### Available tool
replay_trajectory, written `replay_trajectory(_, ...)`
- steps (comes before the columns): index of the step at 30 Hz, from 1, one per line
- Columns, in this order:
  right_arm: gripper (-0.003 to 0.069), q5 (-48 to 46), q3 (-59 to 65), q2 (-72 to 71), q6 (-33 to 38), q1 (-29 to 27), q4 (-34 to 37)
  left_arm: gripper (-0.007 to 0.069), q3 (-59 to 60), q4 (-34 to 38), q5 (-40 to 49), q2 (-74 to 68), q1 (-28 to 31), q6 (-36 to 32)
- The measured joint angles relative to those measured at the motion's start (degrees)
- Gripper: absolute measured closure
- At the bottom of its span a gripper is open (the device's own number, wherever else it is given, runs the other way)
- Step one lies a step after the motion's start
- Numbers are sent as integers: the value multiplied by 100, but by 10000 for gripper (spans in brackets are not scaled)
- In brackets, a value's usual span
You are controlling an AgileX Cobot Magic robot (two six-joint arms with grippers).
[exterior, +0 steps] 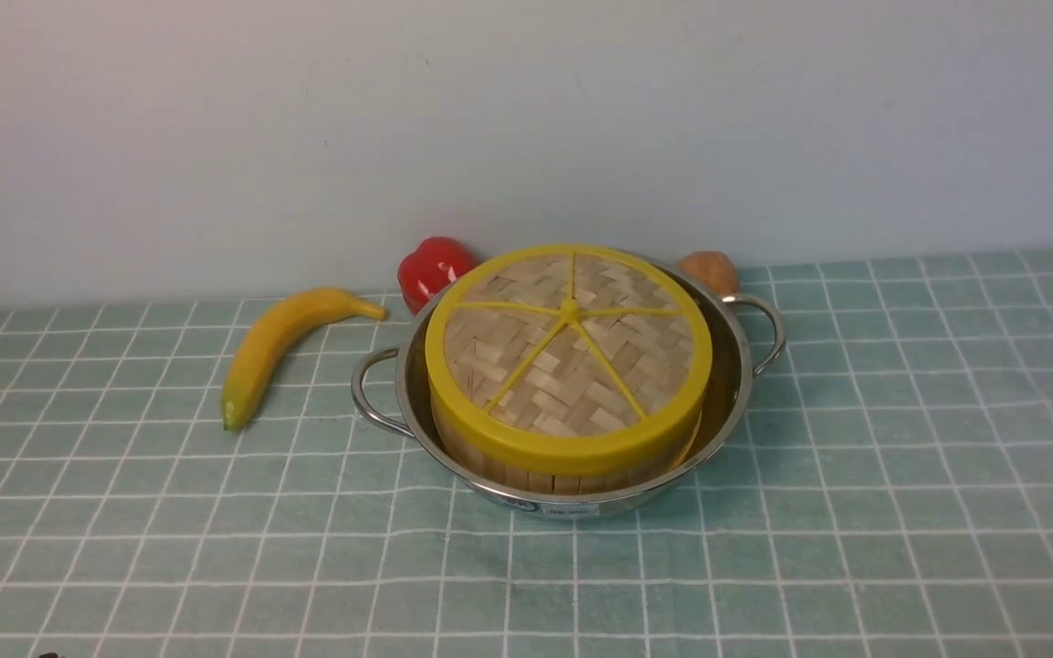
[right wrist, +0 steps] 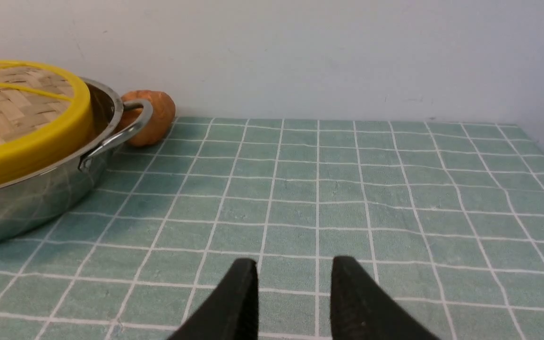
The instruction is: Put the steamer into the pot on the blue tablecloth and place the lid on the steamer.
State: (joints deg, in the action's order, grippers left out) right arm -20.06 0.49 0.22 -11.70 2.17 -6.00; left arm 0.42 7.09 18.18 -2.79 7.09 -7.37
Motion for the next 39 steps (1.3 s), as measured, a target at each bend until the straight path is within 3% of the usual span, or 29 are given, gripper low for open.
replay_trajectory(13, 416, 0, 0, 0, 0, 0, 0, 130, 0, -124, 56, 266, 0, 105)
replay_trajectory(21, 416, 0, 0, 0, 0, 0, 0, 130, 0, -151, 83, 273, -510, 189)
replay_trajectory(39, 416, 0, 0, 0, 0, 0, 0, 130, 0, -151, 88, 273, -524, 199)
